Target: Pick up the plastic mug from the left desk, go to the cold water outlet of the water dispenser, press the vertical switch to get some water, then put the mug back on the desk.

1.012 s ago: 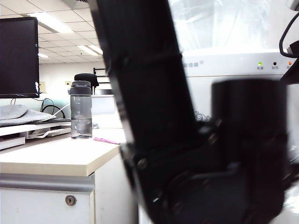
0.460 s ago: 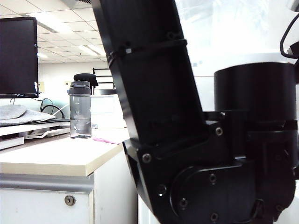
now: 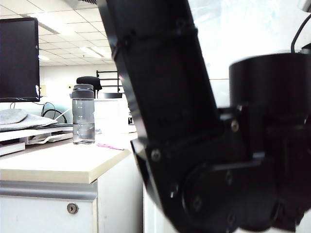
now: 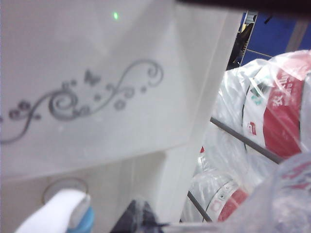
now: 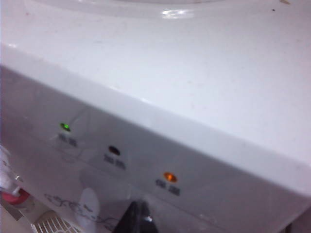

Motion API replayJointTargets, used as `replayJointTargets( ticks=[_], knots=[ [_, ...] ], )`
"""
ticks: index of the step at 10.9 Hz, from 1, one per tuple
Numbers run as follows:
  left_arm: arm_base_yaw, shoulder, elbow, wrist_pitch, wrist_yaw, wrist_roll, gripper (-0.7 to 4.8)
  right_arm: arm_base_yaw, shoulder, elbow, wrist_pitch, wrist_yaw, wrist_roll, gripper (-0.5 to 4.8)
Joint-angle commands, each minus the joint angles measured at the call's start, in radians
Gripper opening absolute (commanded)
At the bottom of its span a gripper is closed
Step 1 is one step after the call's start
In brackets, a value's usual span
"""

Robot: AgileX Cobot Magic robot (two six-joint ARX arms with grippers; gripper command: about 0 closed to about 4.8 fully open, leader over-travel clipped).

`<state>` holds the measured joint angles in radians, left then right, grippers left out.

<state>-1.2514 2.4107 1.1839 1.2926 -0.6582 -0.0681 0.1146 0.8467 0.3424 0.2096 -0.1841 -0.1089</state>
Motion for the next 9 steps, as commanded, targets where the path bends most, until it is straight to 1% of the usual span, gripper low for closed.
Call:
replayJointTargets(
  ticks=[1, 3, 6, 9],
  knots=[
    [-0.01, -0.037, 0.004, 0.003, -0.013, -0.019, -0.01, -0.01, 0.002, 0.01, 0.056, 0.074, 0.004, -0.01],
    [-0.015, -0.057, 0.004, -0.051, -0.016, -0.037, -0.01, -0.01, 0.002, 0.01, 0.056, 0.074, 0.004, -0.01],
    [-0.02, -0.062, 0.003, -0.058, -0.033, -0.04, -0.01, -0.01, 0.002, 0.01, 0.056, 0.074, 0.004, -0.01],
    [-0.02, -0.068, 0.003, -0.074, -0.038, -0.072, -0.01, -0.01, 0.002, 0.01, 0.056, 0.074, 0.004, -0.01]
  ],
)
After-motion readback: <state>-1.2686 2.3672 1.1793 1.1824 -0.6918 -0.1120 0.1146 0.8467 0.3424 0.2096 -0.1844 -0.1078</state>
